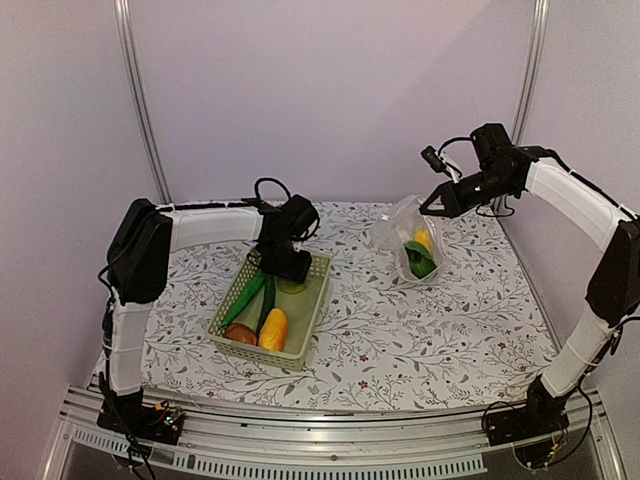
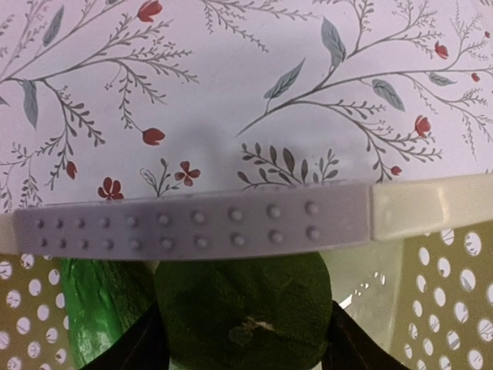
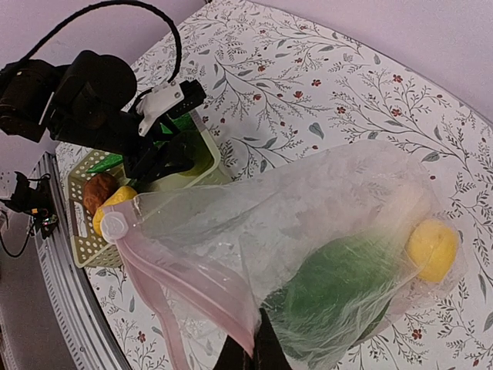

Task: Place the food in the zip-top bag and seal the zipper
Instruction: Pick up the fake fruit from the bin.

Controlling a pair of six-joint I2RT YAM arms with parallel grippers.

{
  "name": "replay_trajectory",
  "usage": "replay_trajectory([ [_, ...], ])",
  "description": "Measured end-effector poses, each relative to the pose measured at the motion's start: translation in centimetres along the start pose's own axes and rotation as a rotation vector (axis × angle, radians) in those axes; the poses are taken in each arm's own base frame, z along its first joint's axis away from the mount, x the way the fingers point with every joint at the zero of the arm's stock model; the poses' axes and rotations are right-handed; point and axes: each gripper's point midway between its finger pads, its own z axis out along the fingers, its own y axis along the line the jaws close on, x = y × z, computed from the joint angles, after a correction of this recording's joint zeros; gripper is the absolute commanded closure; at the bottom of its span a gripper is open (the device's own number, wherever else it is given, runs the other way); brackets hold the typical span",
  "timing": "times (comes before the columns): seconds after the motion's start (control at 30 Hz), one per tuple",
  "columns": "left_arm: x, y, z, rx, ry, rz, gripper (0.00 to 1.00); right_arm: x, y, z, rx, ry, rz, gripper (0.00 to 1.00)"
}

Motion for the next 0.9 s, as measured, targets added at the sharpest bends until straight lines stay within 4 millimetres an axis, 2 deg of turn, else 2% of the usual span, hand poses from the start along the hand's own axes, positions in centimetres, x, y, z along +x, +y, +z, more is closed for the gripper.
replay_trajectory([
  [0.27, -0.1, 0.0, -0.6, 0.003, -0.003, -0.006, 0.48, -0.7, 0.2, -0.6, 0.013, 0.000, -0.011, 1.00],
  [0.37, -0.4, -0.2, -2.0, 0.009, -0.021, -0.005, 0.49, -1.1, 0.1, -0.8, 0.019, -0.001, -0.018, 1.00],
  [0.5, -1.6, -1.0, -5.4, 0.038, -0.088, -0.018, 0.50, -1.4, 0.0, -0.9, 0.025, 0.003, -0.022, 1.00],
  [0.63, -4.2, -3.8, -10.7, 0.106, -0.212, -0.008, 0.50, -1.7, 0.0, -1.1, 0.030, 0.006, -0.025, 1.00],
  [0.77, -6.1, -8.7, -16.3, 0.196, -0.354, 0.055, 0.50, -2.3, -0.1, -1.3, 0.034, -0.001, -0.032, 1.00],
  [0.9, -6.5, -13.6, -20.6, 0.292, -0.469, 0.126, 0.53, -3.1, 0.0, -1.7, 0.037, -0.013, -0.041, 1.00],
])
